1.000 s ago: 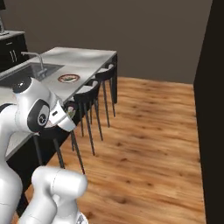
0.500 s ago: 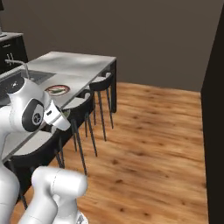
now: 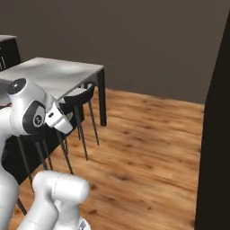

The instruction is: Take the lemon wedge from the fridge and place it on the plate with fish on the dining counter.

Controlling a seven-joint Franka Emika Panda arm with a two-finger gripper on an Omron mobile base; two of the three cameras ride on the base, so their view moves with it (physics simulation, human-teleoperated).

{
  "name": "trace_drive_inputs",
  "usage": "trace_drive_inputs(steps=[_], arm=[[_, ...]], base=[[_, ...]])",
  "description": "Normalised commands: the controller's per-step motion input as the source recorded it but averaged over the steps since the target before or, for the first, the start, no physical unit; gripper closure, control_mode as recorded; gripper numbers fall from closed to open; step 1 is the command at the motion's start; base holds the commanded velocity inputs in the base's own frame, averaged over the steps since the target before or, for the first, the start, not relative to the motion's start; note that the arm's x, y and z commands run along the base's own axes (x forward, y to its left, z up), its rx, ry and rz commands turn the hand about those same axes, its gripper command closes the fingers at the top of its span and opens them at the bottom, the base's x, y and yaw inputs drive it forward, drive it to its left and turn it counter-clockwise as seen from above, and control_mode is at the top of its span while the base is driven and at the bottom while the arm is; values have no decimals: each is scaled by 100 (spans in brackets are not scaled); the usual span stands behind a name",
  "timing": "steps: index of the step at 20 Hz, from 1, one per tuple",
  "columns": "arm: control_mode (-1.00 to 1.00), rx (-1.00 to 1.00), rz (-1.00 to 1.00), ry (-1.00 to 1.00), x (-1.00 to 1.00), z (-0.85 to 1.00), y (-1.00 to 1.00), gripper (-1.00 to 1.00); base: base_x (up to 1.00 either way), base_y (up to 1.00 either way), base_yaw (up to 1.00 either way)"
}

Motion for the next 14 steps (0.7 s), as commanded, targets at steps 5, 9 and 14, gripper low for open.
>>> trace_drive_inputs(steps=[5, 9, 14], arm=[[100, 0, 0, 0, 0, 0, 0, 100], [100, 0, 0, 0, 0, 0, 0, 100], [100, 0, 0, 0, 0, 0, 0, 100]], base=[[99, -42, 58], [73, -15, 75], [39, -10, 83]])
